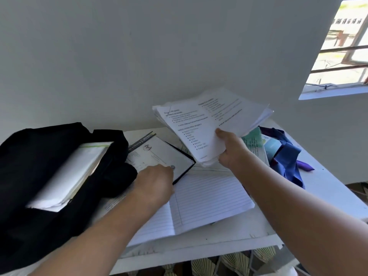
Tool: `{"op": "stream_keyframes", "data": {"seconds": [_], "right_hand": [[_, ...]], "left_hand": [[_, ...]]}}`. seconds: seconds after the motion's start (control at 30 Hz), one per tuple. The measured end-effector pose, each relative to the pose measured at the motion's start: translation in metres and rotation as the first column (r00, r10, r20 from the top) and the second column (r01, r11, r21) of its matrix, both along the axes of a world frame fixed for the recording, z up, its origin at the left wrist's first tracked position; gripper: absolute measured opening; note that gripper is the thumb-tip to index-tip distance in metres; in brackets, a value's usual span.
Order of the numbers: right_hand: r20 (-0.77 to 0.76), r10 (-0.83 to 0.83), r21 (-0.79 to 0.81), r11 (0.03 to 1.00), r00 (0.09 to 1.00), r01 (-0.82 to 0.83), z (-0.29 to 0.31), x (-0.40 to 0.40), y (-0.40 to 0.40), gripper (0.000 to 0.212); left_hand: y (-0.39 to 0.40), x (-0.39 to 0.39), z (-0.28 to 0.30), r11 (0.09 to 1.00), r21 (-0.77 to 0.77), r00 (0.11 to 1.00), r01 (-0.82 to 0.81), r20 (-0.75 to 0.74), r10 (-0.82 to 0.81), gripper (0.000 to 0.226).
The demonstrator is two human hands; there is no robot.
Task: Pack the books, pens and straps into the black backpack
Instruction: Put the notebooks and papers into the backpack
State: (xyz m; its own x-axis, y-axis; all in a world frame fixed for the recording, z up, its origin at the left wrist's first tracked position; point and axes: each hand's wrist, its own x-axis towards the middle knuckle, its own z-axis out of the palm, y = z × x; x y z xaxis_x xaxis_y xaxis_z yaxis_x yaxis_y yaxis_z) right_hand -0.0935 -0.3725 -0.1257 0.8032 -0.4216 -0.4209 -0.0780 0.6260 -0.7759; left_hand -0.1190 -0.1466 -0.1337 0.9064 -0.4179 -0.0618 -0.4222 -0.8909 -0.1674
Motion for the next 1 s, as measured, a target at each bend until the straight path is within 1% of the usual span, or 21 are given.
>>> {"op": "stream_keyframes", "data": {"seconds": [0.03,0.07,0.1,0.13,0.17,0.2,0.27,0.37,0.43,0.47,0.5,0.53,0.6,0.63,0.67,0.73,0.8,0.83,0.9,0.93,1.0], "right_hand": [[0.008,0.006,0.008,1.0,1.0,-0.006,0.002,-0.003,0.002,0.036],[0.022,0.019,0.019,1.0,1.0,-0.019,0.003,-0.005,0.004,0.035],[0.031,0.033,0.028,0.999,0.999,-0.033,0.003,-0.007,0.004,0.034],[0.036,0.045,0.04,0.998,0.998,-0.046,0.005,-0.009,0.004,0.033],[0.038,0.052,0.051,0.997,0.998,-0.054,0.007,-0.011,0.004,0.034],[0.053,0.06,0.06,0.996,0.997,-0.063,0.01,-0.014,0.004,0.034],[0.081,0.073,0.072,0.994,0.994,-0.079,0.015,-0.017,0.004,0.03],[0.116,0.076,0.083,0.993,0.99,-0.085,0.025,-0.021,0.0,0.024],[0.134,0.079,0.083,0.992,0.988,-0.09,0.031,-0.024,-0.003,0.025],[0.144,0.078,0.081,0.993,0.986,-0.091,0.033,-0.026,-0.005,0.022],[0.155,0.076,0.081,0.993,0.985,-0.09,0.034,-0.026,-0.007,0.017],[0.16,0.073,0.085,0.993,0.984,-0.088,0.035,-0.027,-0.009,0.014],[0.166,0.064,0.094,0.992,0.984,-0.08,0.035,-0.028,-0.012,0.016],[0.169,0.059,0.095,0.993,0.984,-0.076,0.034,-0.028,-0.014,0.018],[0.169,0.056,0.095,0.993,0.984,-0.072,0.032,-0.029,-0.015,0.017],[0.168,0.061,0.089,0.993,0.984,-0.077,0.028,-0.03,-0.019,0.011],[0.164,0.07,0.074,0.994,0.984,-0.083,0.024,-0.033,-0.022,0.006],[0.156,0.065,0.068,0.995,0.986,-0.076,0.021,-0.034,-0.024,0.007],[0.126,0.051,0.05,0.997,0.991,-0.058,0.014,-0.037,-0.027,0.014],[0.105,0.046,0.032,0.998,0.993,-0.049,0.011,-0.038,-0.03,0.018],[0.059,0.039,-0.012,0.999,0.997,-0.038,0.005,-0.041,-0.034,0.026]], "left_hand": [[-0.003,-0.007,-0.004,0.997,0.079,1.0,0.003,0.007,-0.003,0.027],[-0.005,-0.011,-0.006,0.991,0.13,0.997,0.03,0.062,-0.039,0.029],[-0.007,-0.012,-0.007,0.986,0.148,0.992,0.071,0.095,-0.086,0.031],[-0.009,-0.011,-0.01,0.986,0.15,0.995,0.072,0.064,-0.082,0.031],[-0.01,-0.008,-0.011,0.986,0.144,0.991,0.086,0.088,-0.099,0.032],[-0.01,-0.003,-0.008,0.986,0.14,0.993,0.085,0.068,-0.095,0.032],[-0.012,0.007,0.008,0.997,0.069,0.995,0.046,0.084,-0.051,0.024],[-0.017,0.023,0.029,0.994,-0.114,0.999,0.002,0.048,0.003,0.004],[-0.027,0.037,0.044,0.948,-0.314,0.998,-0.058,-0.024,0.053,0.027],[-0.035,0.044,0.052,0.901,-0.427,0.996,-0.081,-0.058,0.062,0.033],[-0.043,0.05,0.058,0.835,-0.538,0.992,-0.115,-0.101,0.071,0.035],[-0.053,0.054,0.064,0.748,-0.647,0.986,-0.149,-0.154,0.063,0.031],[-0.074,0.055,0.065,0.529,-0.812,0.961,-0.244,-0.276,0.02,0.009],[-0.082,0.051,0.064,0.421,-0.858,0.939,-0.295,-0.341,-0.037,0.004],[-0.088,0.047,0.059,0.336,-0.875,0.911,-0.349,-0.401,-0.097,0.014],[-0.091,0.039,0.046,0.247,-0.869,0.864,-0.429,-0.474,-0.168,0.019],[-0.085,0.037,0.036,0.172,-0.854,0.841,-0.49,-0.516,-0.164,0.02],[-0.079,0.041,0.035,0.104,-0.85,0.836,-0.517,-0.527,-0.153,0.023],[-0.065,0.049,0.038,-0.03,-0.841,0.834,-0.54,-0.53,-0.156,0.025],[-0.058,0.056,0.044,-0.076,-0.836,0.835,-0.543,-0.528,-0.153,0.024],[-0.042,0.072,0.057,-0.21,-0.794,0.821,-0.57,-0.548,-0.158,0.019]]}}
